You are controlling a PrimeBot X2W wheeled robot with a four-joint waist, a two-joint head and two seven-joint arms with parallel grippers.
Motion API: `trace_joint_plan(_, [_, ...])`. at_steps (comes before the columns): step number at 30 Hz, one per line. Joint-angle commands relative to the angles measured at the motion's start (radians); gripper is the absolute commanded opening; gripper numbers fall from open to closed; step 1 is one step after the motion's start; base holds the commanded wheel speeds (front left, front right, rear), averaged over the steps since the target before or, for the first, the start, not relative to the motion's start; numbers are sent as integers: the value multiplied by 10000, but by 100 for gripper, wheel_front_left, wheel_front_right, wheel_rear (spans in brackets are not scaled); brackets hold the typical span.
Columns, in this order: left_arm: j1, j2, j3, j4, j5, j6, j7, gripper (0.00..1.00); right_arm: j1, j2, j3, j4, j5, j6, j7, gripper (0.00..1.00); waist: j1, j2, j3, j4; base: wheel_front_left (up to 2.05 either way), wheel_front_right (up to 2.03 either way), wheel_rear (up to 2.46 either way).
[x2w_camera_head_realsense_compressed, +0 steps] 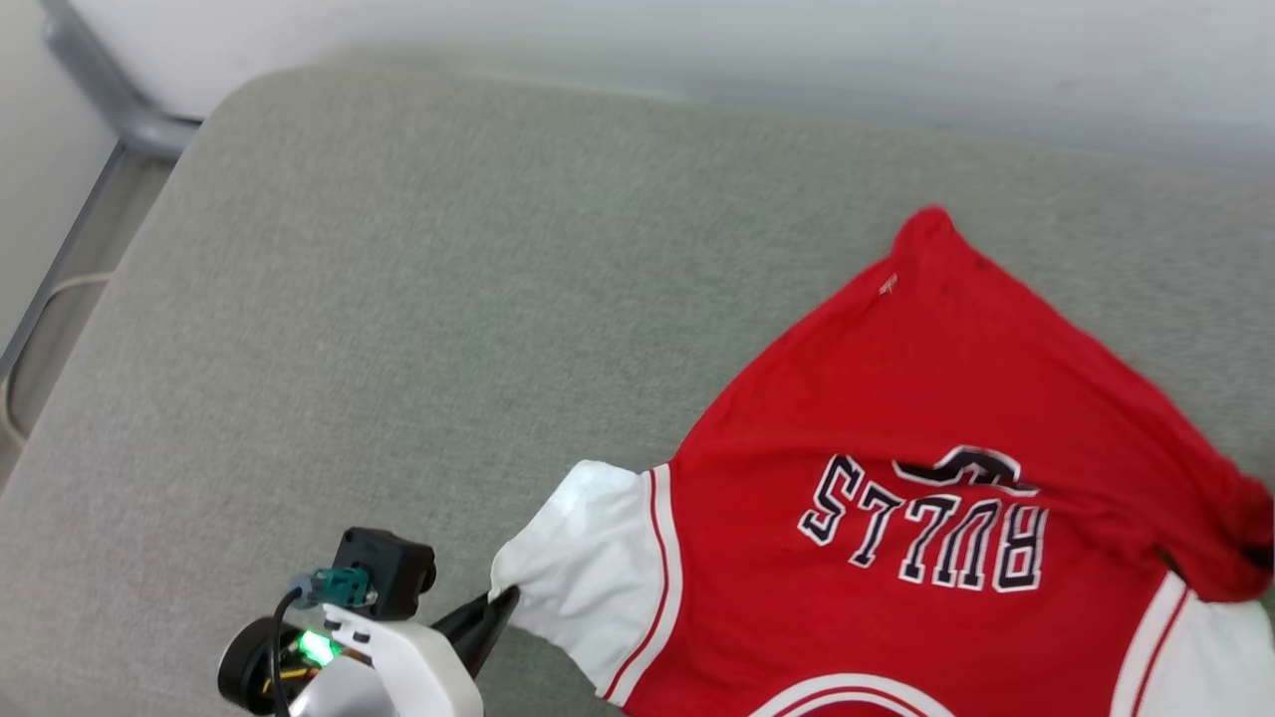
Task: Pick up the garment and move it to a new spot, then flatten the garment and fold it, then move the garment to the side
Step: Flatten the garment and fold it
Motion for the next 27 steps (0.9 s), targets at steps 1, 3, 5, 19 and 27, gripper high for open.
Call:
trace_joint_plan(1, [163, 20, 26, 38, 14, 51, -58, 0, 401, 120, -56, -88, 113, -11, -82, 0, 1, 0, -544, -478, 0, 0, 0])
trace_joint_plan(3, [328, -25, 9, 55, -83, 91, -97, 0, 1021, 123, -72, -355, 248, -11, -179, 0, 1, 0, -743, -623, 0, 0, 0])
trace_joint_plan(5, [448, -26, -12, 91, -83, 128, -127, 0, 1541, 81, -136, -572, 402, -11, -222, 0, 1, 0, -928, -736, 0, 0, 0])
trace_joint_plan(19, [1009, -109, 100, 208, -311, 357, -481, 0, 3618, 624, -481, -1357, 754, -11, -872, 0, 1, 0, -1218, -1296, 0, 0, 0])
trace_joint_plan(27, [851, -67, 43, 271, -293, 287, -467, 0, 3256, 582, -525, -977, 786, -13, -1206, 42, 1, 0, -1162, -1260, 0, 0, 0])
